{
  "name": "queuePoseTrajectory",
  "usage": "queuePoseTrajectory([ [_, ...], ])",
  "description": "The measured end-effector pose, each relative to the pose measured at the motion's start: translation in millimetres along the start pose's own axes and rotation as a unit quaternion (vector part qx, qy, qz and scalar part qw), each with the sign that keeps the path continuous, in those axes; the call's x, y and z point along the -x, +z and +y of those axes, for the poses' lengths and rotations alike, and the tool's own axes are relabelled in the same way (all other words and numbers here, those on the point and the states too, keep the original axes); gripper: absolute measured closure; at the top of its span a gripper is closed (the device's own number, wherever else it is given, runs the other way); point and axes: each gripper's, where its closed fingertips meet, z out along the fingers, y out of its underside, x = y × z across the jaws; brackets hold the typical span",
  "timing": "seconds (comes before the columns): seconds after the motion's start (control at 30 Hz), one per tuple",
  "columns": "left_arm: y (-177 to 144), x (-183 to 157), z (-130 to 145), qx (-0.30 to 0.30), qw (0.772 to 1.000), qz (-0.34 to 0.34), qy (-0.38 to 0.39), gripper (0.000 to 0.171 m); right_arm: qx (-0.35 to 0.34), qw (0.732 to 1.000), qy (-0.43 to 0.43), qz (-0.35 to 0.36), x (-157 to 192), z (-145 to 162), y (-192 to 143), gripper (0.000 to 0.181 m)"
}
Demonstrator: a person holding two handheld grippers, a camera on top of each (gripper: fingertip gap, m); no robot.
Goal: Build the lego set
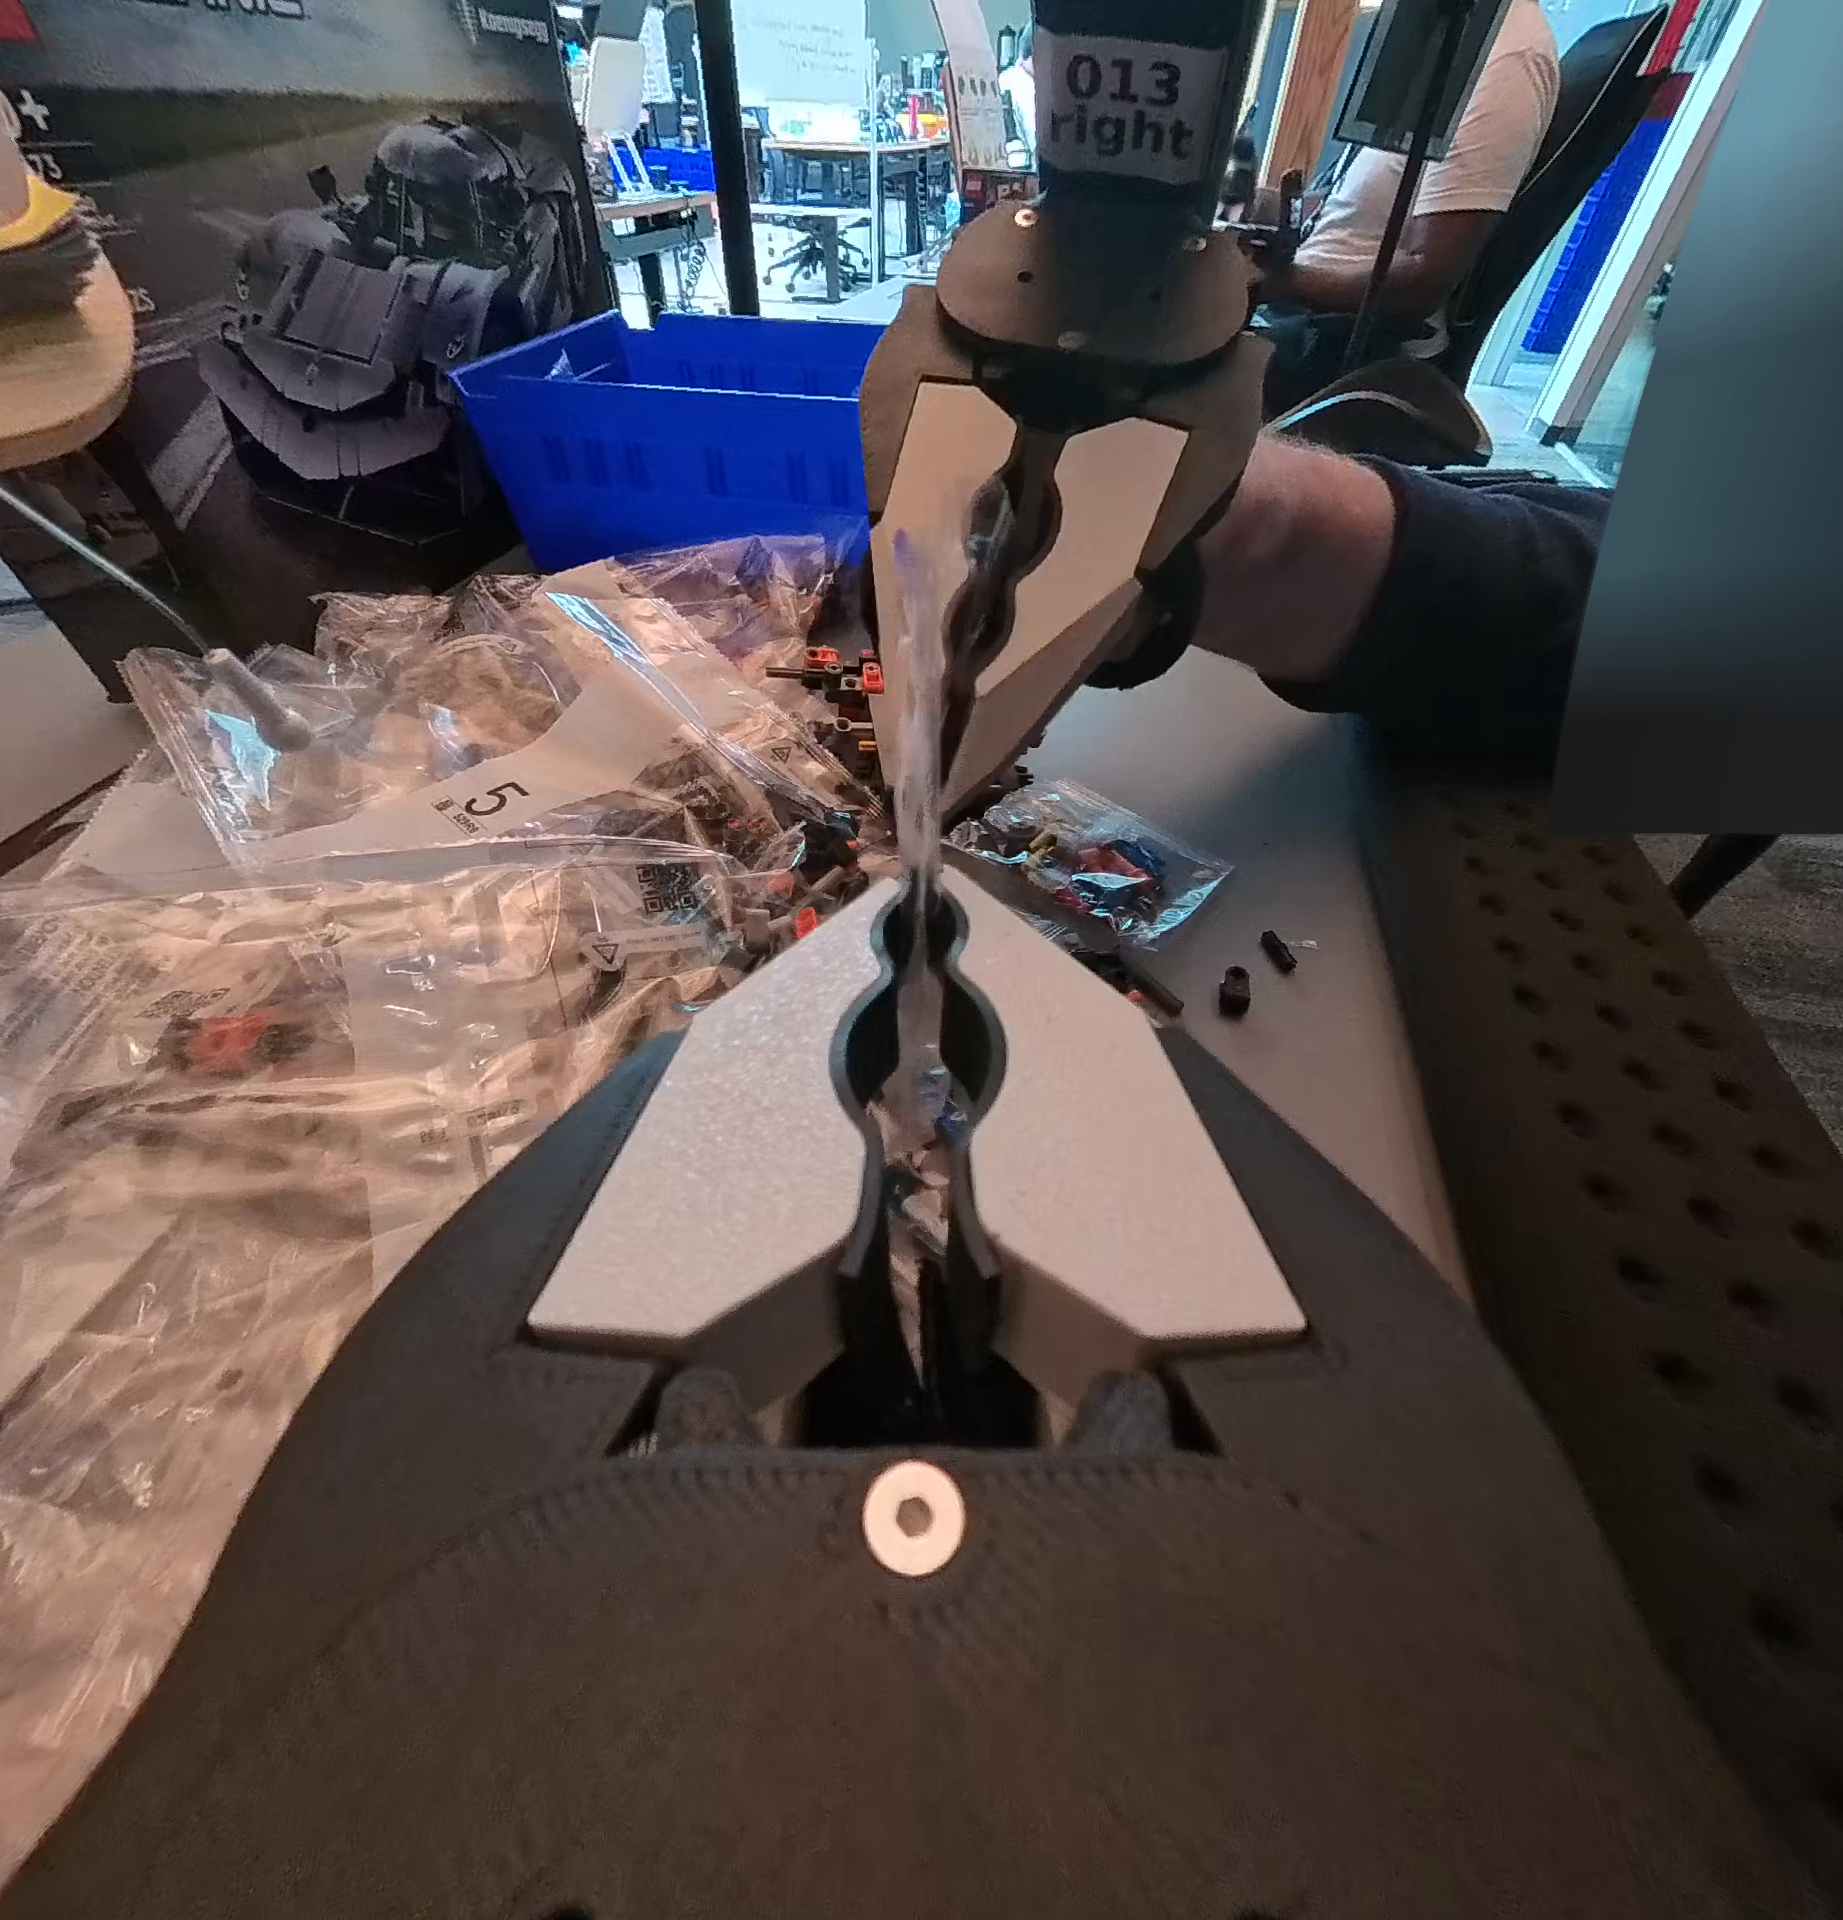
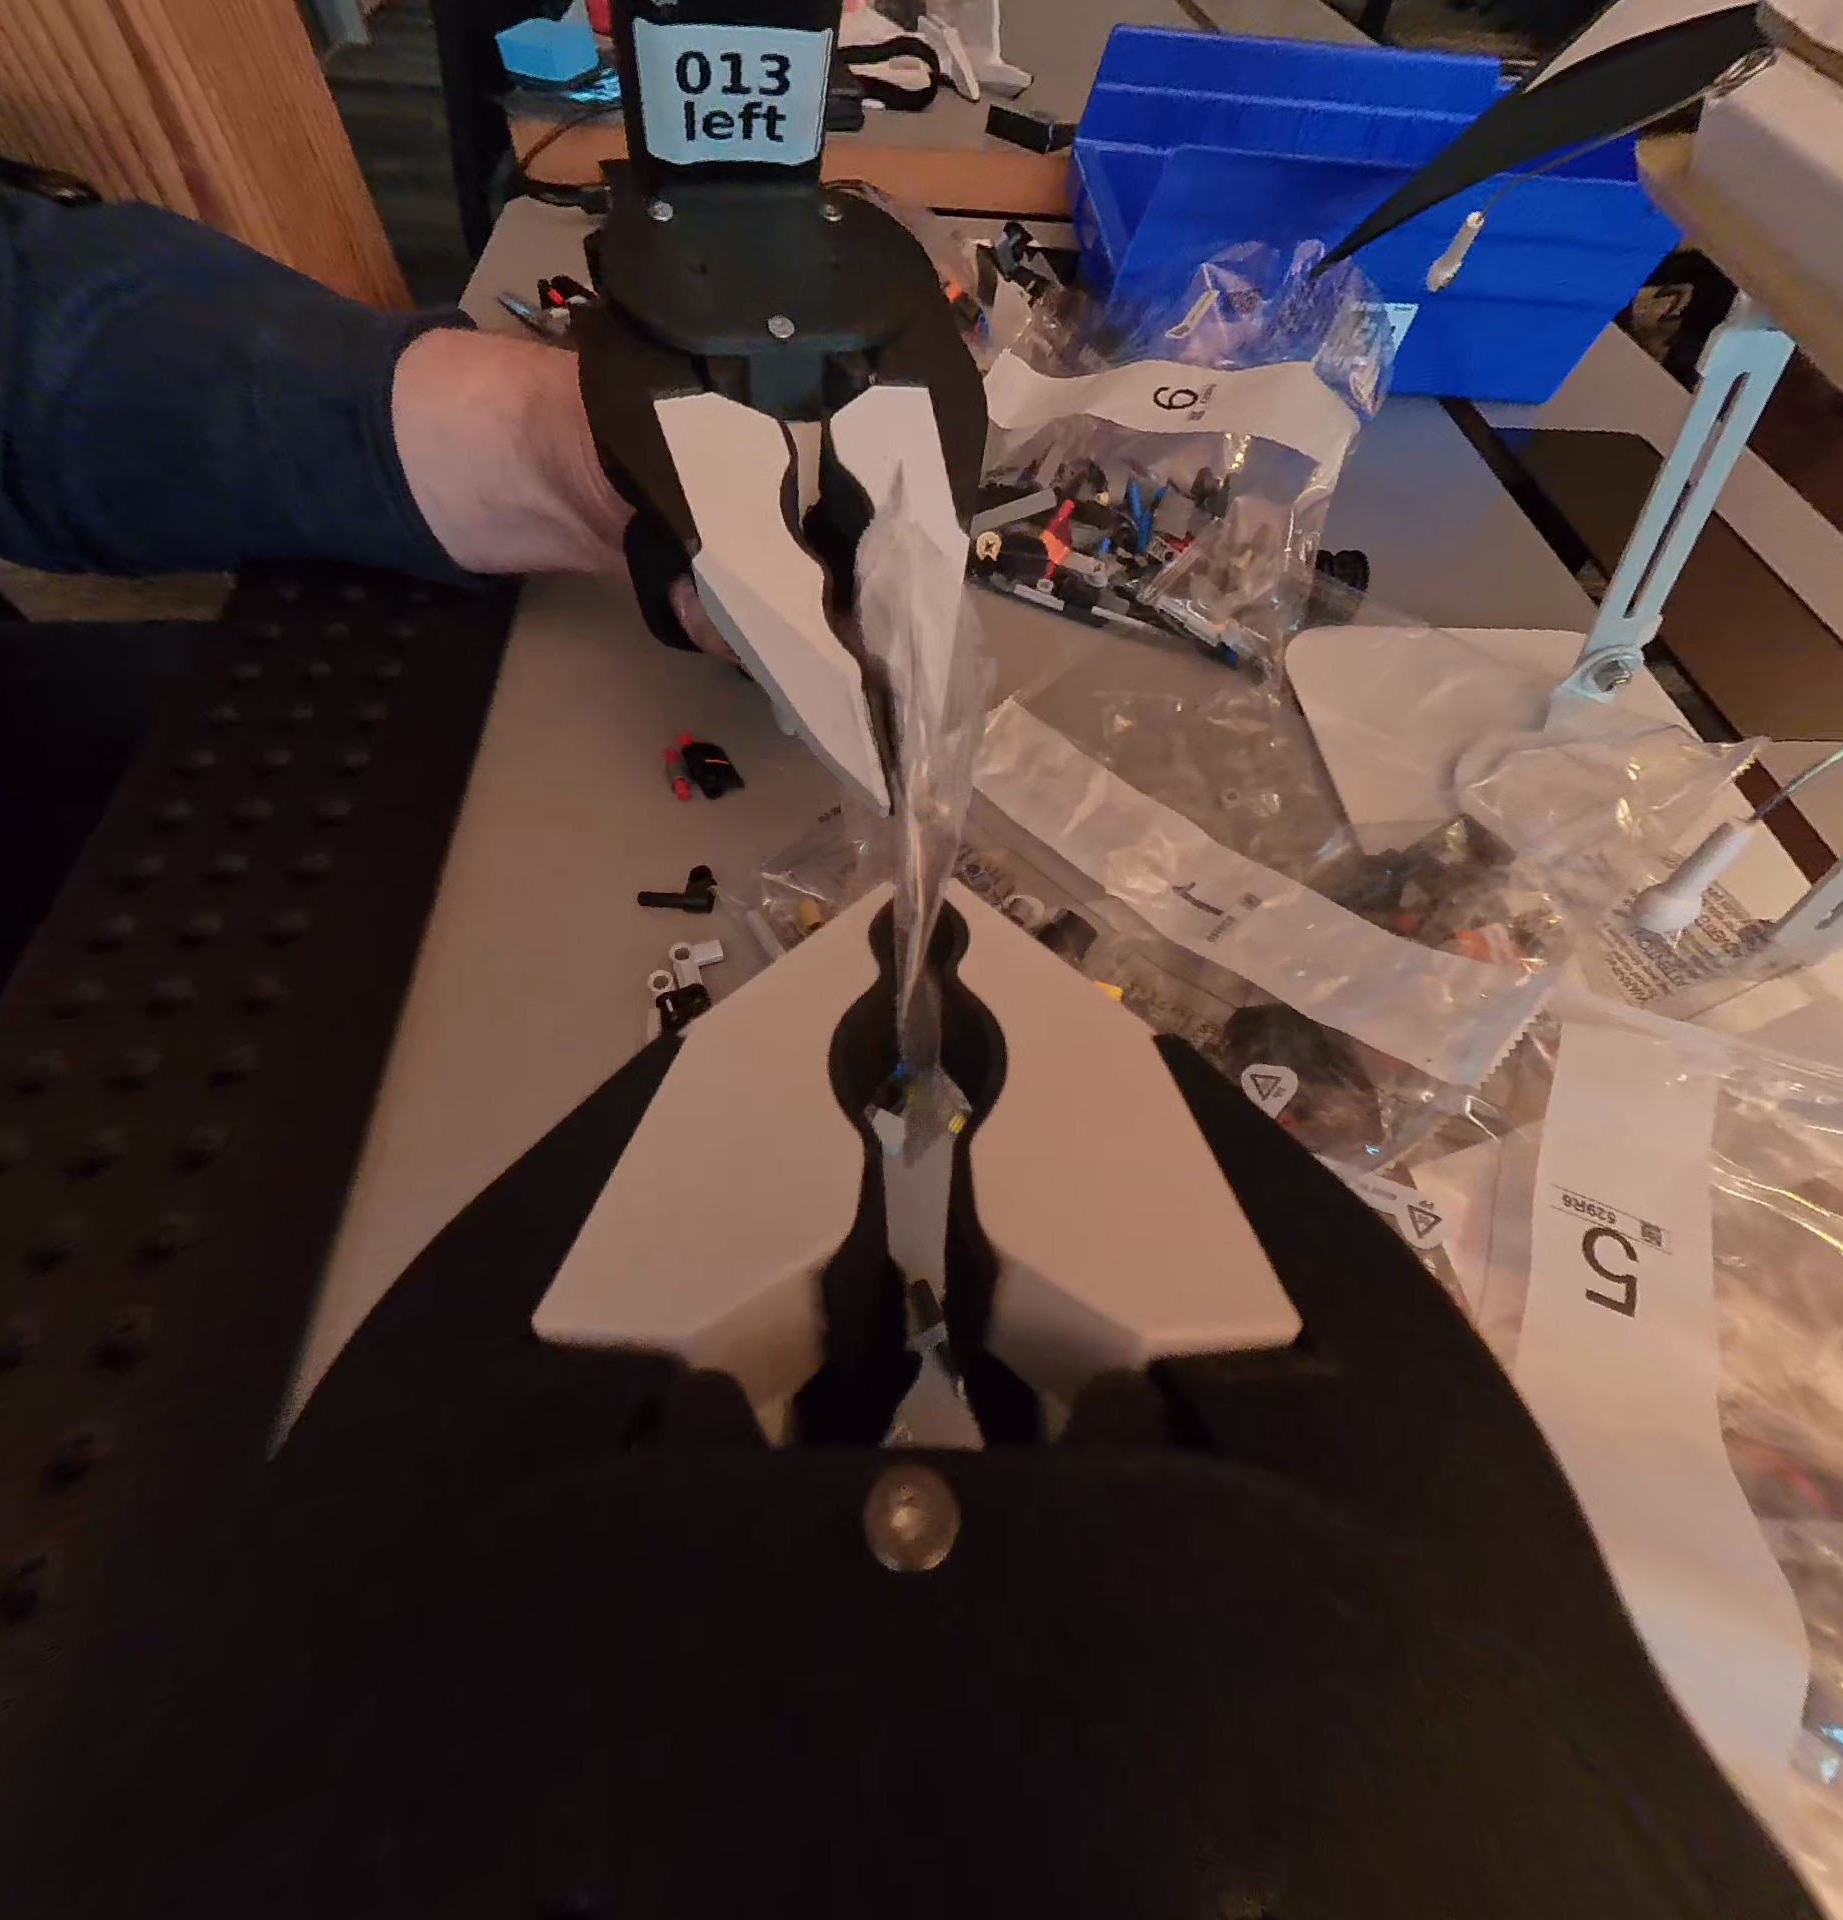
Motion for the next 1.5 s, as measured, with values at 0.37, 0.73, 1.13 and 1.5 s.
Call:
queuePoseTrajectory([
  [0.37,-1,2,0,-0.002,1.0,-0.004,-0.005,0.171,-0.039,0.999,0.003,0.005,-2,-14,-7,0.175],
  [0.73,1,2,2,0.002,1.0,0.0,-0.008,0.171,-0.043,0.999,-0.011,0.007,0,-16,-9,0.181],
  [1.13,1,1,1,-0.003,1.0,0.004,-0.014,0.171,-0.027,1.0,-0.004,0.001,2,-10,-2,0.181],
  [1.5,1,0,-1,-0.012,0.999,0.013,-0.029,0.171,-0.018,1.0,-0.002,0.014,-3,-6,-1,0.181],
])
